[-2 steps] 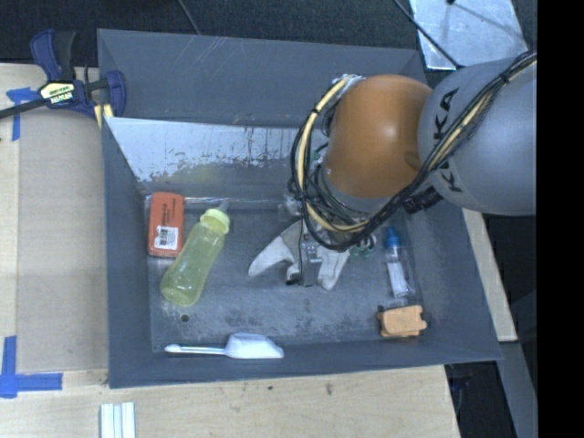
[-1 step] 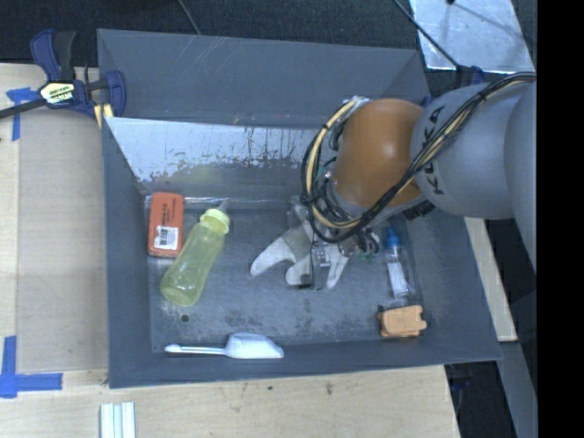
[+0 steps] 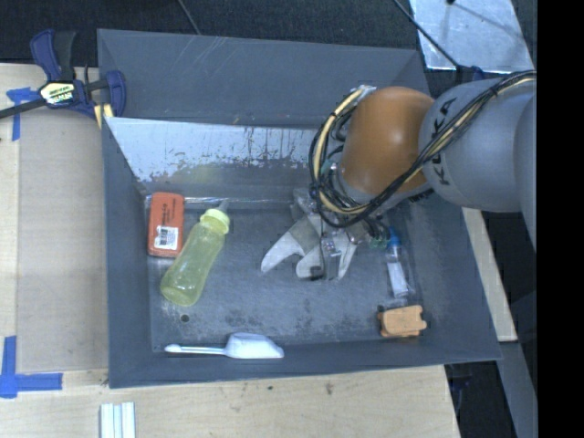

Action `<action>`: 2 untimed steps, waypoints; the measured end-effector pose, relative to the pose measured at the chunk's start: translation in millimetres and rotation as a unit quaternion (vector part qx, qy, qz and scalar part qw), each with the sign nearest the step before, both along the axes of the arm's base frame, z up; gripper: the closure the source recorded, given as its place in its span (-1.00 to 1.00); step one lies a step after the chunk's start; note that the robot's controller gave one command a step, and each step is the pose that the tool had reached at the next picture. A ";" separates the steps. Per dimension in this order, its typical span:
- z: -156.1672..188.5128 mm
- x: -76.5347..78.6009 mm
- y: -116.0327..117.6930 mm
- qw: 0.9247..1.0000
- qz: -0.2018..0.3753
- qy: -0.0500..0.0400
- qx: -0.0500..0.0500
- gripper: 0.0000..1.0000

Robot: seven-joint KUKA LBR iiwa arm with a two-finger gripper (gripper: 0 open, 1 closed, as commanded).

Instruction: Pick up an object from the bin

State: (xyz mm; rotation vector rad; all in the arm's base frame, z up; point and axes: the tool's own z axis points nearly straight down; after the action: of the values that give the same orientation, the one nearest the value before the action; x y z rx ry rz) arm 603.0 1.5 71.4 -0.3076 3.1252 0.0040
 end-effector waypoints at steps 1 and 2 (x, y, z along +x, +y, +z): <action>5.5 -19.2 16.7 0.998 -0.057 -0.005 0.000 -1.00; 2.2 1.4 -0.1 1.000 -0.001 -0.001 0.000 1.00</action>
Offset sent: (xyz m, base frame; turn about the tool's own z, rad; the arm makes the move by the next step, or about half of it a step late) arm 0.0000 0.0000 0.0000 0.0000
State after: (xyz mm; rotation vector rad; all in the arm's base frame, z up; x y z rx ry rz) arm 604.4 1.4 73.6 -0.3045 3.1235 0.0051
